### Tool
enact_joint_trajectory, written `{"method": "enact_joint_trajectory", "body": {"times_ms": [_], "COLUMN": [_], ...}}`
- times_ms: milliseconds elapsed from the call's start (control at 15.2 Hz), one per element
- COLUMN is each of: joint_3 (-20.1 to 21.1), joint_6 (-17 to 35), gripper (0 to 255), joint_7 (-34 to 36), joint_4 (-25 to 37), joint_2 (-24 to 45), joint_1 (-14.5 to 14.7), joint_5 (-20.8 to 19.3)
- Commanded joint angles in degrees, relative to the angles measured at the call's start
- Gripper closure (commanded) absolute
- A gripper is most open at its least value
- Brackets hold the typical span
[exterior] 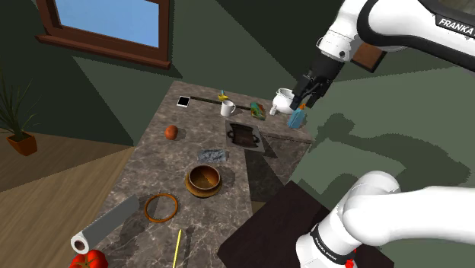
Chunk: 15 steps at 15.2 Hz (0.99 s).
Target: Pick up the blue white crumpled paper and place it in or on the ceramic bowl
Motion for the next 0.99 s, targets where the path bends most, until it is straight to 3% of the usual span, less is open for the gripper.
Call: {"method": "enact_joint_trajectory", "body": {"times_ms": [0,924], "joint_3": [0.0,-4.9], "joint_6": [0.0,25.9], "gripper": [0,0], "joint_7": [0.0,-18.4], "joint_4": [0.0,-7.1], "joint_2": [0.0,20.8], "joint_1": [0.0,4.3], "joint_5": [0.0,-7.5]}}
